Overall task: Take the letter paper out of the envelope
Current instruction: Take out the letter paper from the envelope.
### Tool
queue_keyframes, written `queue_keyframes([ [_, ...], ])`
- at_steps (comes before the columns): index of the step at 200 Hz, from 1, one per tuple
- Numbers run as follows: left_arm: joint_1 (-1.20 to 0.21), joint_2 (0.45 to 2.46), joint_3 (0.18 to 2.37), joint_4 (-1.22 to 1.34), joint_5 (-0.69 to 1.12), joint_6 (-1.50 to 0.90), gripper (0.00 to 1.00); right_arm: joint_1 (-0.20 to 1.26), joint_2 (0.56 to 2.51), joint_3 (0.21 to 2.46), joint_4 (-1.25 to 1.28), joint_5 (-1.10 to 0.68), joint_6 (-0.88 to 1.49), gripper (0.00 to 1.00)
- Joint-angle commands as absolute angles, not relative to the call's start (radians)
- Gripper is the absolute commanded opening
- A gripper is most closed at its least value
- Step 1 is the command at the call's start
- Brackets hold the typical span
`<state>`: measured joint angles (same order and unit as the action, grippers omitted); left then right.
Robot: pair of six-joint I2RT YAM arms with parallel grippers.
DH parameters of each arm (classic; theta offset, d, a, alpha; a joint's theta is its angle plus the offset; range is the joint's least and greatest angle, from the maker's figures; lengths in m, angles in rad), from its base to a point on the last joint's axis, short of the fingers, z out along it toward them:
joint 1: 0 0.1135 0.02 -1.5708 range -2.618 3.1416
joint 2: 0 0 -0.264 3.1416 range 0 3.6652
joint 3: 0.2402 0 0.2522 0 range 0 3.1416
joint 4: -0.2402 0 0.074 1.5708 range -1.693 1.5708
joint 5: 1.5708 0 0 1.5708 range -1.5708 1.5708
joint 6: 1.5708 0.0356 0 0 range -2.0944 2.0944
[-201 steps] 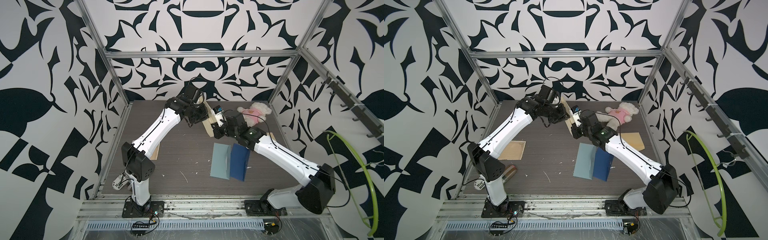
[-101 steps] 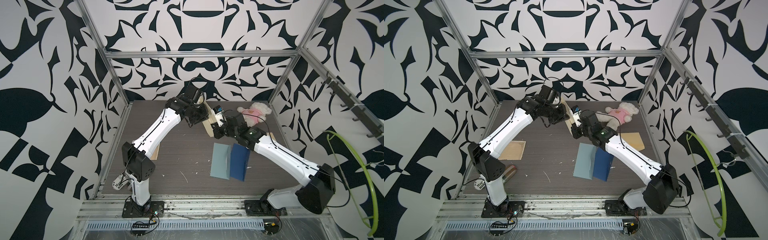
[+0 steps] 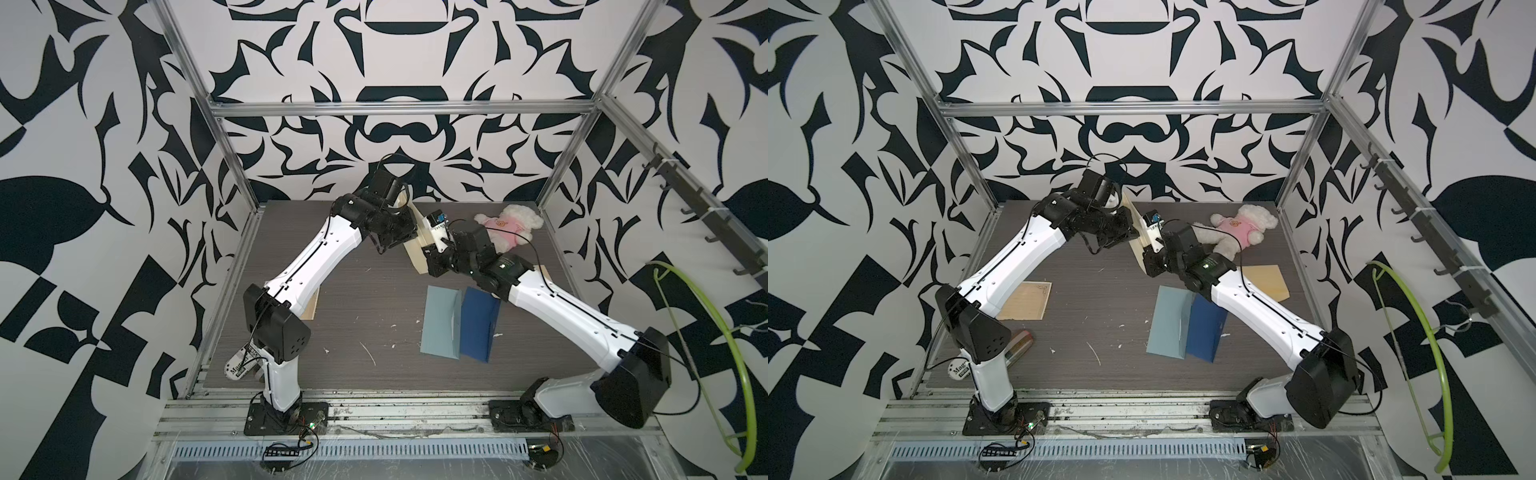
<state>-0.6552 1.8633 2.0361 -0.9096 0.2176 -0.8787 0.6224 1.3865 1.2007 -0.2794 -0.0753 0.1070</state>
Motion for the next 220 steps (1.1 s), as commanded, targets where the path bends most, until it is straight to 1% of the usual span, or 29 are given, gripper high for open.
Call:
queue_keyframes([
  [1, -0.66, 1.814, 2.079, -0.906, 0.235, -0.891, 0.0, 0.617, 1.359, 1.196, -0.245, -0.121, 0.121, 0.0],
  [82, -0.661, 1.775, 2.037, -0.895, 0.261, -0.912, 0.0, 0.605, 1.354, 1.183, -0.246, -0.109, 0.137, 0.0],
  [151, -0.658, 1.729, 2.026, -0.822, 0.278, -0.923, 0.0, 0.568, 1.374, 1.18, -0.255, -0.176, 0.186, 0.0],
  [220, -0.653, 1.703, 2.013, -0.729, 0.306, -0.945, 0.0, 0.485, 1.429, 1.214, -0.304, -0.236, 0.287, 0.0],
])
